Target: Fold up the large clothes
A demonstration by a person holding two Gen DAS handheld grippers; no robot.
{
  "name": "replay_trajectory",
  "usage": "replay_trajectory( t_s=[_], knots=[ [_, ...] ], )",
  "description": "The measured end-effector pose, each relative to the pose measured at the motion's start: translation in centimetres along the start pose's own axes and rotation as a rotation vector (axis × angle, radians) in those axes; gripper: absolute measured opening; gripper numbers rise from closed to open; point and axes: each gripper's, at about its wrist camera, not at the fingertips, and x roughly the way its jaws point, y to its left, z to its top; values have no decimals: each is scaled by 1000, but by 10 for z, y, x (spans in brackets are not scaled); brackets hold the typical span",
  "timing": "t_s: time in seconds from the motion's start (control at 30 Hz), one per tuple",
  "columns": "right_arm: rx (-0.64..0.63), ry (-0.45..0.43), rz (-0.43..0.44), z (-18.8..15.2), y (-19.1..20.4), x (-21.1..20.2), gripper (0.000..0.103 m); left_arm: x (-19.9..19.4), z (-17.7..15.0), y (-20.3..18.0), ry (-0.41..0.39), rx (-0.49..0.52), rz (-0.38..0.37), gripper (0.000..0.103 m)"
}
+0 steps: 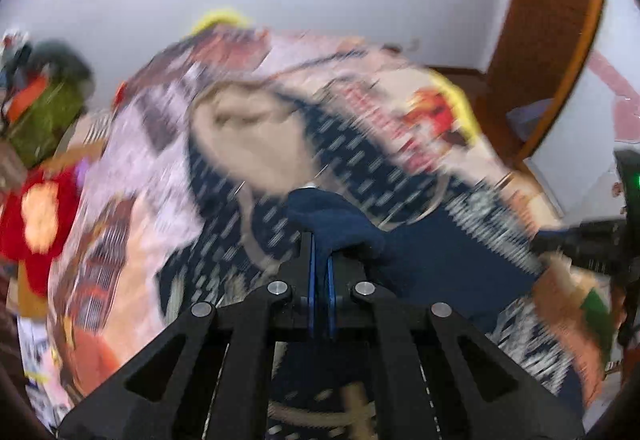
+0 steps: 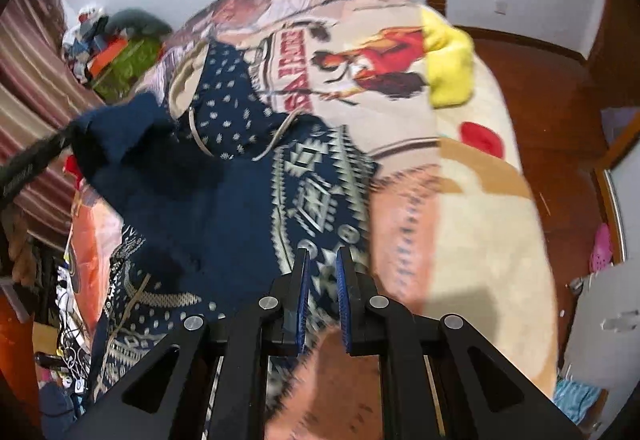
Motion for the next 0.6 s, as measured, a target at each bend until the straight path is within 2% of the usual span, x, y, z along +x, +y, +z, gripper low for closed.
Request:
replay_trajectory(
  t_s=[0.2,0.37,0.4,0.5,0.6],
  knots=[
    [-62,135,-154,5,13,66,10,44,-68,52,145,-98,-21,5],
    [-129,104,-175,-6,16,64,10,73,-121,66,244,-140,-36,7],
    [-140,101,-181,-8,16,63,9,75,-125,68,242,-145,-37,7],
    [-143,93,-190,-14,14,60,9,72,-135,72,241,-125,51,7],
    [-129,81,-196,-18,13,58,9,64,-143,87,256,-146,39,7]
  ],
)
